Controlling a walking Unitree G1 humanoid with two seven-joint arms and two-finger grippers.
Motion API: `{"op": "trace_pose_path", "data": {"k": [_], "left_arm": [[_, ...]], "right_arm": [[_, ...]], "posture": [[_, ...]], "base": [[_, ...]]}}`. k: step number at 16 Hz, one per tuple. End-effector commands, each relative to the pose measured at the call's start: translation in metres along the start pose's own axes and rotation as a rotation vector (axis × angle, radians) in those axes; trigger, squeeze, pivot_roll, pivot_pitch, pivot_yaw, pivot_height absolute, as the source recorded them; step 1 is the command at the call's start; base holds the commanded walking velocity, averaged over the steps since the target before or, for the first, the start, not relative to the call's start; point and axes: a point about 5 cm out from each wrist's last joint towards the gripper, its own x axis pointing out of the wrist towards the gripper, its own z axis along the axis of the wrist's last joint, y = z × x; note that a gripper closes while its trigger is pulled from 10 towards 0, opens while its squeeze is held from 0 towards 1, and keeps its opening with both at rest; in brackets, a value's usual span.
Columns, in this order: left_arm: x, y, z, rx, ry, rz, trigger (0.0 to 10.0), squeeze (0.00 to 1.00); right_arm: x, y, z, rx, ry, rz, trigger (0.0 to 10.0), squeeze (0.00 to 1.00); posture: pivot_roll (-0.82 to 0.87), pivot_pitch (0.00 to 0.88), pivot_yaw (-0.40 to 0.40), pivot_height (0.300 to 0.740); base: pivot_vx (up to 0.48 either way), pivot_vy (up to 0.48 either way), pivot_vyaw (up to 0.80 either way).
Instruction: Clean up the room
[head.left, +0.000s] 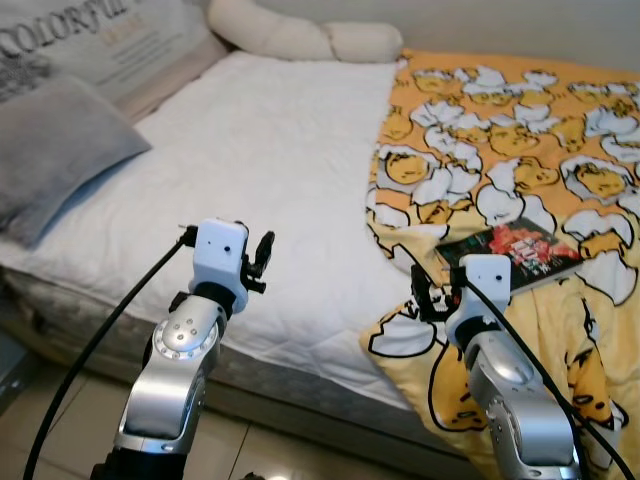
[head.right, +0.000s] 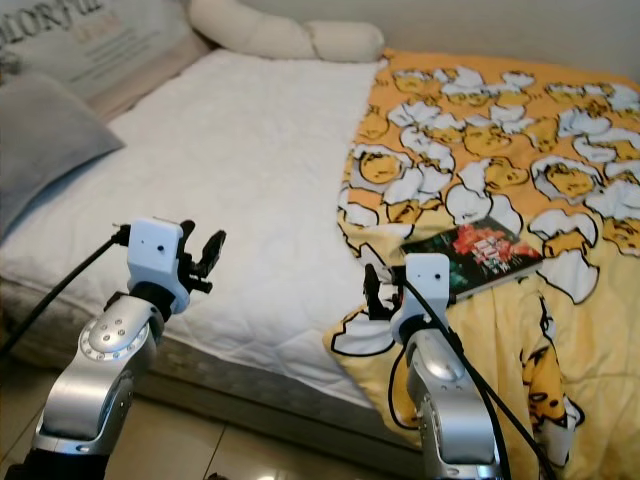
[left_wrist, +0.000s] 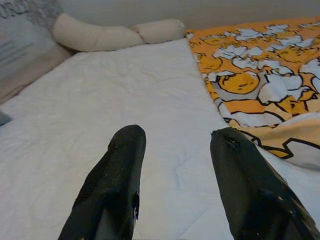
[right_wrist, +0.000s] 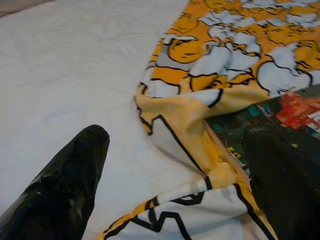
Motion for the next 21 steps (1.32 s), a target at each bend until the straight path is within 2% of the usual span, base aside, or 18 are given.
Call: {"op": "trace_pose_path", "data": {"k": [1, 3, 5, 6, 7, 13, 15, 18, 21], "left_arm": [[0.0001, 0.0025, -0.0003, 0.008, 0.001, 0.007, 10.0, 0.02], [-0.0009, 0.0036, -0.0015, 0.036, 0.006, 0.020, 10.0, 0.05], [-0.0015, 0.0058, -0.0025, 0.015, 0.007, 0.032, 10.0, 0.05], [-0.0022, 0.0063, -0.0032, -0.030, 0.003, 0.041, 10.0, 0.04], [-0.0024, 0.0068, -0.0031, -0.035, 0.004, 0.045, 10.0, 0.03], [-0.0020, 0.0034, -0.0017, -0.001, -0.012, 0.003, 10.0, 0.04], [-0.0013, 0.0016, -0.0008, -0.006, -0.019, -0.006, 10.0, 0.04], [-0.0010, 0.0008, -0.0006, -0.011, -0.020, -0.014, 10.0, 0.05], [-0.0021, 0.0003, -0.0017, -0.011, -0.018, -0.021, 10.0, 0.05]], "right_arm": [[0.0015, 0.0018, 0.0025, 0.009, 0.000, 0.011, 10.0, 0.00], [0.0009, 0.0012, 0.0021, 0.007, 0.001, 0.013, 10.0, 0.00], [0.0014, 0.0018, 0.0033, 0.001, -0.005, 0.016, 10.0, 0.00], [0.0017, 0.0023, 0.0032, 0.000, -0.003, 0.016, 10.0, 0.00], [0.0018, 0.0025, 0.0033, -0.001, -0.003, 0.016, 10.0, 0.00], [0.0050, 0.0013, 0.0053, -0.002, -0.001, 0.001, 10.0, 0.00], [0.0059, -0.0001, 0.0044, -0.008, 0.010, -0.003, 10.0, 0.00], [0.0059, -0.0020, 0.0048, -0.010, 0.011, -0.008, 10.0, 0.00], [0.0056, -0.0044, 0.0041, -0.019, 0.012, -0.021, 10.0, 0.00]], "posture": [[-0.01, 0.000, 0.004, 0.740], [-0.01, 0.000, -0.001, 0.740], [-0.01, 0.000, -0.003, 0.740], [-0.01, 0.000, -0.005, 0.740], [-0.01, 0.000, -0.004, 0.740], [-0.01, 0.000, 0.002, 0.740], [-0.01, 0.000, 0.002, 0.740], [-0.01, 0.000, 0.001, 0.740], [-0.01, 0.000, 0.000, 0.740]], "base": [[0.000, 0.480, -0.80], [0.000, -0.240, -0.80], [0.000, -0.480, 0.00], [0.000, 0.000, 0.00], [0.000, 0.000, 0.00], [0.000, 0.000, 0.00], [0.000, 0.000, -0.80], [0.282, 0.000, -0.80], [0.300, 0.000, 0.00]]}}
